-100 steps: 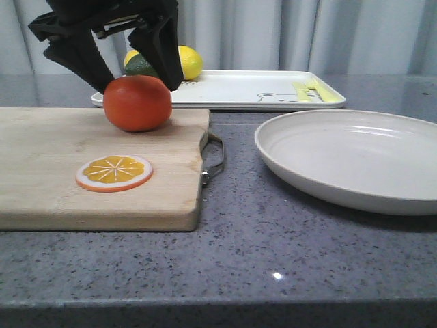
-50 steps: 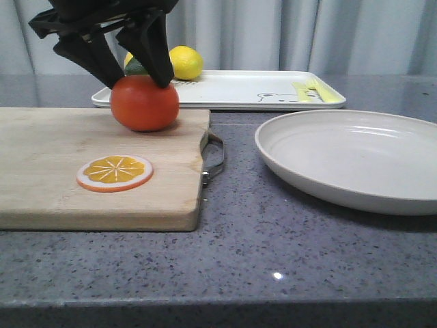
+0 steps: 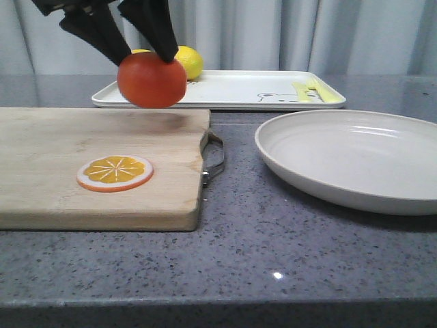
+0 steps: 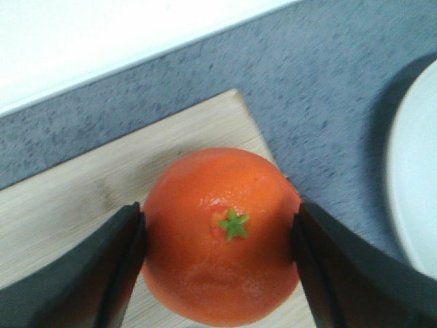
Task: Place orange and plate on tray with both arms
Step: 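Lift the orange with the left gripper and carry it onto the white plate, then open the left gripper to release the orange and withdraw upward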
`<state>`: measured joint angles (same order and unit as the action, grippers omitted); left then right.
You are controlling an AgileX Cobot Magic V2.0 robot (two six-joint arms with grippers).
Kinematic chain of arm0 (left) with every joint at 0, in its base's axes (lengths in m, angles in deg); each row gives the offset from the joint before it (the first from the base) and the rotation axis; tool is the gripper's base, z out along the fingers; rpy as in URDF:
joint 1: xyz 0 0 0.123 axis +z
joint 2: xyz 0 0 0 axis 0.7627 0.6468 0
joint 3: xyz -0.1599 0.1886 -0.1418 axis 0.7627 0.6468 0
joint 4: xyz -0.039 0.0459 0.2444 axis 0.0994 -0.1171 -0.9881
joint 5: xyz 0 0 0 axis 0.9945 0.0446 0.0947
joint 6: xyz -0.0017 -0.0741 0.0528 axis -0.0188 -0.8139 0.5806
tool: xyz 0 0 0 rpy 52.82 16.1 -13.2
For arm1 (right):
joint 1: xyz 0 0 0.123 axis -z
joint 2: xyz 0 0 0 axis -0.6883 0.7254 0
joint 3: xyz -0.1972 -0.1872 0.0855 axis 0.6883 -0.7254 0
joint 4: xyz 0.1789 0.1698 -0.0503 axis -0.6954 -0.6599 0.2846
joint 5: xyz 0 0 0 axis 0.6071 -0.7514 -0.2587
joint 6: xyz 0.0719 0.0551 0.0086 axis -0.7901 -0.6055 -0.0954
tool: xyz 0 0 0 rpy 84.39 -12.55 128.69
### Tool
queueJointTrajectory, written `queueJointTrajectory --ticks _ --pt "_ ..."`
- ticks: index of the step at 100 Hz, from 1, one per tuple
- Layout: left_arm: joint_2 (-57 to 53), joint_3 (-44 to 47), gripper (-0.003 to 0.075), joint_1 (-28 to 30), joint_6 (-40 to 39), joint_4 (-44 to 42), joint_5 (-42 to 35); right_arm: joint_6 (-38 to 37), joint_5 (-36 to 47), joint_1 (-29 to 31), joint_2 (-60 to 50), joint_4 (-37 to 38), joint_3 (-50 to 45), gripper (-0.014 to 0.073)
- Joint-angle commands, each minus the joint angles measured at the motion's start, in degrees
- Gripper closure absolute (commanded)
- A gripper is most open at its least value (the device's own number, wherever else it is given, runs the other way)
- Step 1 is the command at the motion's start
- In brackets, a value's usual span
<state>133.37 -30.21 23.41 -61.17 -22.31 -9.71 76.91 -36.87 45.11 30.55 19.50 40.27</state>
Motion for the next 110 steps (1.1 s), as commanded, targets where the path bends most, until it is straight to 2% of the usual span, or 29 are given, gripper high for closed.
queueJointTrajectory --ticks 1,19,41,74,93,110 --pt "-2.29 -3.58 0.0355 -0.26 -0.72 4.47 -1.57 0.54 4.12 0.21 0.11 0.20 2.19 0.0661" --pt "-2.29 -5.07 0.0355 -2.76 -0.72 6.13 -1.46 0.54 4.12 0.21 0.11 0.20 2.19 0.0661" --pt "-1.12 -5.07 0.0355 -9.96 -0.72 6.13 -5.64 0.54 4.12 0.21 0.11 0.20 2.19 0.0661" --pt "8.19 -10.77 0.0355 -19.78 -0.72 5.88 -6.82 0.54 4.12 0.21 0.11 0.20 2.19 0.0661" --pt "13.11 -15.30 0.0355 -22.32 -0.72 4.63 -6.82 0.54 4.06 0.21 0.11 0.20 2.19 0.0661" --pt "13.89 -15.51 0.0349 -22.43 -0.72 4.09 -6.51 0.54 4.06 0.21 0.11 0.20 2.19 0.0661"
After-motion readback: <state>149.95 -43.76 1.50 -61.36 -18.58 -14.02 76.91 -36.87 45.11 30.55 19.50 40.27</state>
